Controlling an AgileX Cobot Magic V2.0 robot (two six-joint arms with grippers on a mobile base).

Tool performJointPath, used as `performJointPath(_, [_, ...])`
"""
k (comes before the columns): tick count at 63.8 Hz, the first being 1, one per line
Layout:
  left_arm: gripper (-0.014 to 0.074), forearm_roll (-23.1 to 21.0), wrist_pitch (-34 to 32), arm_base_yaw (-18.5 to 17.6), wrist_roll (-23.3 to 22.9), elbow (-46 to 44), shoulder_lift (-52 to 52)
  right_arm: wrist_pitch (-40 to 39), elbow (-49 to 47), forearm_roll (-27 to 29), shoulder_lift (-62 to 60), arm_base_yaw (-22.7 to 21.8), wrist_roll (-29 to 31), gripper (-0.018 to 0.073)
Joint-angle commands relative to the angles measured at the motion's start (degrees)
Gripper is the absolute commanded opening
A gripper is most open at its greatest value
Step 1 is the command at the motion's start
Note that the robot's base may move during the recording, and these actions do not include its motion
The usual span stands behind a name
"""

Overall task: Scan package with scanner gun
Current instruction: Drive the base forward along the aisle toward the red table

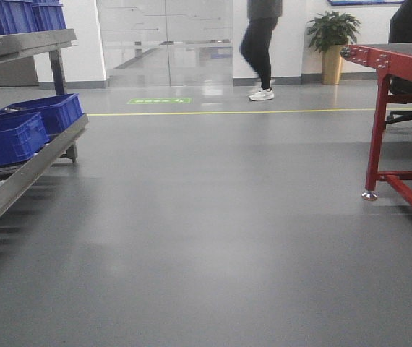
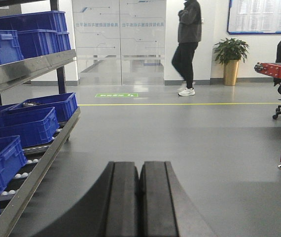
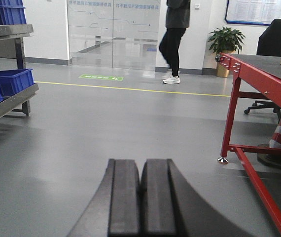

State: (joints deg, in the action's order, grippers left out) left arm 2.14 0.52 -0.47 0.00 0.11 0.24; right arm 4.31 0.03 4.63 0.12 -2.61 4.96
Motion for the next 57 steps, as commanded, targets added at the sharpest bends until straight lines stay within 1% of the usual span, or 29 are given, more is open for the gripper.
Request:
performJointPath(1, [-0.0111, -0.26, -1.18, 0.14, 0.00, -0.11, -0.24, -0.93, -0.03, 0.15, -0.12, -0.21, -0.16, -0.0168])
performJointPath(57, [-0.0111, -0.26, -1.18, 0.14, 0.00, -0.11, -0.24, -0.93, -0.03, 0.15, -0.12, -0.21, -0.16, -0.0168])
